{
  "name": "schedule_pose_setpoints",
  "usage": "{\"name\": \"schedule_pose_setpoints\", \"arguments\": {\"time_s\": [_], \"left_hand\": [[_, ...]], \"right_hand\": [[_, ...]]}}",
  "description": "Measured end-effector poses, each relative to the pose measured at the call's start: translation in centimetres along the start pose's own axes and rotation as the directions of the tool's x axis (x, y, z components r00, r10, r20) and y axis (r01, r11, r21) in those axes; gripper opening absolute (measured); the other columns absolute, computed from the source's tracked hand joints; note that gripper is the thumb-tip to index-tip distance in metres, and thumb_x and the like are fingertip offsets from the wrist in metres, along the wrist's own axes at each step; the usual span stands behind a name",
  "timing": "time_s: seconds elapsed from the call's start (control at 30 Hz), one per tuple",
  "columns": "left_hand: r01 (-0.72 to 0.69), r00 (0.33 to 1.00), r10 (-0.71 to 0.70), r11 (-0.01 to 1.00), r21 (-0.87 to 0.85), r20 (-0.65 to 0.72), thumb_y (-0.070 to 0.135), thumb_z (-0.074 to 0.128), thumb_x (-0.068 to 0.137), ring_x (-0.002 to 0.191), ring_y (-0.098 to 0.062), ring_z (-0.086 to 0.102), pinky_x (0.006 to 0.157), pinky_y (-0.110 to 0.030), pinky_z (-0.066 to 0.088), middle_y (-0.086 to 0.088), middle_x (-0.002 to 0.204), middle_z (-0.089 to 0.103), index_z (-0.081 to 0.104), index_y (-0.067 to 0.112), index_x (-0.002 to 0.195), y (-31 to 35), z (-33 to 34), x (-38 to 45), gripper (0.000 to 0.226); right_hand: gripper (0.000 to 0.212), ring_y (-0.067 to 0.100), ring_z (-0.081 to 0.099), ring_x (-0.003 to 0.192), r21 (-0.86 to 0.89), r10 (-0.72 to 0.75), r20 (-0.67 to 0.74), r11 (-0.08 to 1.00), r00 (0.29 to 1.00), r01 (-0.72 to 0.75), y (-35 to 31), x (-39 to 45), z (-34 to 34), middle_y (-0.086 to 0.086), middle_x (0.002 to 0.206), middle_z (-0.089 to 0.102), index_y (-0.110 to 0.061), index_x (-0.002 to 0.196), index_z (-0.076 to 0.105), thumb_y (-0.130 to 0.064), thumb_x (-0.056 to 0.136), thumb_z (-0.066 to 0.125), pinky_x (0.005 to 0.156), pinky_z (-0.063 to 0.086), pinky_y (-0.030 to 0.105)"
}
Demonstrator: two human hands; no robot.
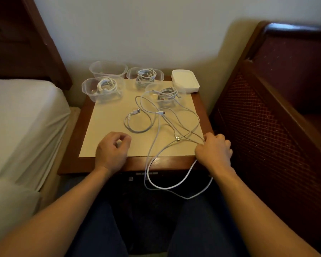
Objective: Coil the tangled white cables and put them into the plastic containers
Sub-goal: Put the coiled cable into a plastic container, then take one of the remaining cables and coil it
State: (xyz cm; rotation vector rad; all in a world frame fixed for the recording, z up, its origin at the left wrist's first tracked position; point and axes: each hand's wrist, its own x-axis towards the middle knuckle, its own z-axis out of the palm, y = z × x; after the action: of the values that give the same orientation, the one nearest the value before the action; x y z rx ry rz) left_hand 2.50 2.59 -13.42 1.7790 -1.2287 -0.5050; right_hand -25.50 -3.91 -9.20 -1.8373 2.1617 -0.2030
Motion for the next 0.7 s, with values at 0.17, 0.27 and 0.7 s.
{"name": "schedule_pose_setpoints", "arguments": {"time_s": [0.17, 0.27, 0.7], "left_hand": [[-0.096, 0.993, 0.080, 0.973, 0.209, 0.084, 0.070, 0.037, 0.084, 0.099, -0.016, 0.060, 0.089, -0.040, 0.038, 0.017, 0.096, 0.072, 0.075, 0.037, 0.089, 1.6, 1.3, -4.7, 0.050], [-0.101, 0.988, 0.064, 0.955, 0.278, 0.141, 0.074, 0.042, 0.084, 0.105, -0.014, 0.052, 0.091, -0.040, 0.032, 0.020, 0.103, 0.068, 0.070, 0.041, 0.111, 2.9, 1.5, -5.9, 0.051], [0.355, 0.925, -0.357, 0.934, -0.038, -0.129, 0.041, 0.056, 0.077, 0.090, -0.027, 0.071, 0.088, -0.045, 0.059, -0.001, 0.097, 0.073, 0.064, 0.041, 0.093, -1.0, -4.5, 1.6, 0.018]], "right_hand": [[0.043, 0.042, 0.057, 0.110, 0.050, 0.041, 0.128, 0.998, 0.991, -0.047, 1.0, -0.5, -0.5, 0.021, 0.128, 0.055, -0.004, 0.129, 0.053, -0.023, 0.091, 0.052, 0.087, 0.049, 0.042], [0.021, 0.035, 0.061, 0.089, 0.181, 0.040, 0.146, 0.981, 0.988, -0.066, 1.1, -0.9, -1.0, 0.017, 0.102, 0.060, -0.008, 0.103, 0.059, -0.013, 0.084, 0.055, 0.068, 0.047, 0.033], [0.013, 0.011, 0.057, 0.055, 0.912, 0.103, 0.339, 0.208, 0.935, -0.354, 0.2, -2.7, -4.4, 0.010, 0.085, 0.066, -0.003, 0.108, 0.066, -0.003, 0.096, 0.062, 0.044, 0.047, 0.021]]}}
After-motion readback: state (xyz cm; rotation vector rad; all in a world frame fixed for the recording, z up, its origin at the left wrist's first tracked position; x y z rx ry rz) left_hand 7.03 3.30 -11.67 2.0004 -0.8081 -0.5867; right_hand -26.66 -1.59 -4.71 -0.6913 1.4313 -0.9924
